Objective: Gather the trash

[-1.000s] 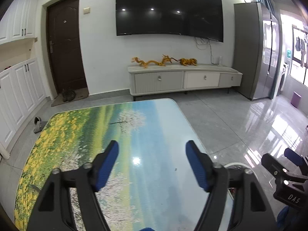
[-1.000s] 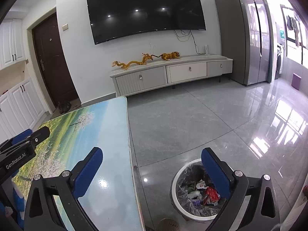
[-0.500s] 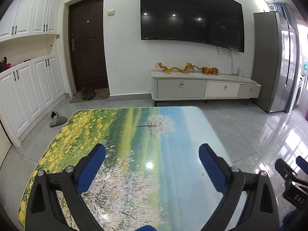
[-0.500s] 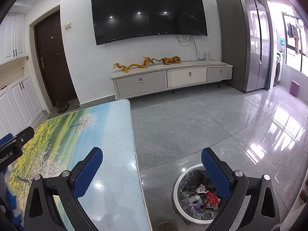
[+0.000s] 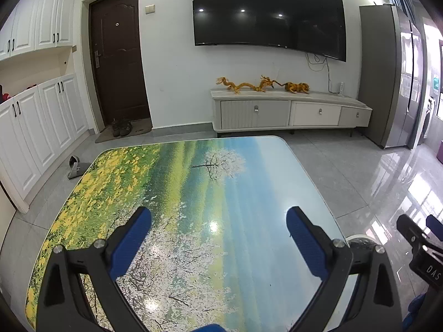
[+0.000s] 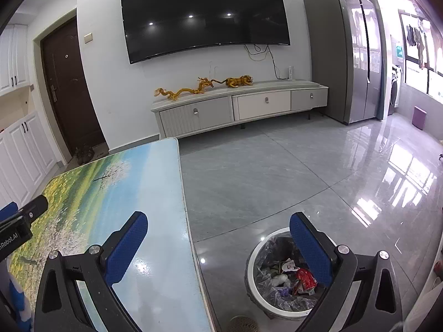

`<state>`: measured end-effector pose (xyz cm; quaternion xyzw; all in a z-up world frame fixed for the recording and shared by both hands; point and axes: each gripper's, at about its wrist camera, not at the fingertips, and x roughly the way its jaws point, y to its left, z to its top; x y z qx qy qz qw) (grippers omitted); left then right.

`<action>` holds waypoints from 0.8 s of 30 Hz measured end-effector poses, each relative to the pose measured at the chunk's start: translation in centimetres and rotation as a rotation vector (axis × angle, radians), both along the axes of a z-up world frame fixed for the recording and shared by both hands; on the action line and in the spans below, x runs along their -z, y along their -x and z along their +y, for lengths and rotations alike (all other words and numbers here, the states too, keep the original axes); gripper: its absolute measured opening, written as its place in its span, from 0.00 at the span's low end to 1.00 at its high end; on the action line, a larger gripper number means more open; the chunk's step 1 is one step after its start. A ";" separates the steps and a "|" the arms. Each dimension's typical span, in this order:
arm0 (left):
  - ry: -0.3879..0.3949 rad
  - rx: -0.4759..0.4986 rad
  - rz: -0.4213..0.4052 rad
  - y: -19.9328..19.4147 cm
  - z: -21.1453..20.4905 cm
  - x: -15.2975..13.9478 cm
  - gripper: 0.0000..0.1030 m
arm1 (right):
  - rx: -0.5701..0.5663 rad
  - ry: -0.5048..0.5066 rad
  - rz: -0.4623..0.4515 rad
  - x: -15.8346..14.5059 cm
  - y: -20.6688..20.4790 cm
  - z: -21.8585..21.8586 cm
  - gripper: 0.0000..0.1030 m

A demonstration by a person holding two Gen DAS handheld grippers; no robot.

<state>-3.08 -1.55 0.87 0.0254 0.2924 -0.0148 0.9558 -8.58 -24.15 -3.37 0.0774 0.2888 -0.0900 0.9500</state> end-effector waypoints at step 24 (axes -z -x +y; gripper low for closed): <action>-0.028 0.051 0.046 0.1 -1.1 1.4 0.96 | 0.029 0.030 0.011 0.9 0.1 0.3 1.00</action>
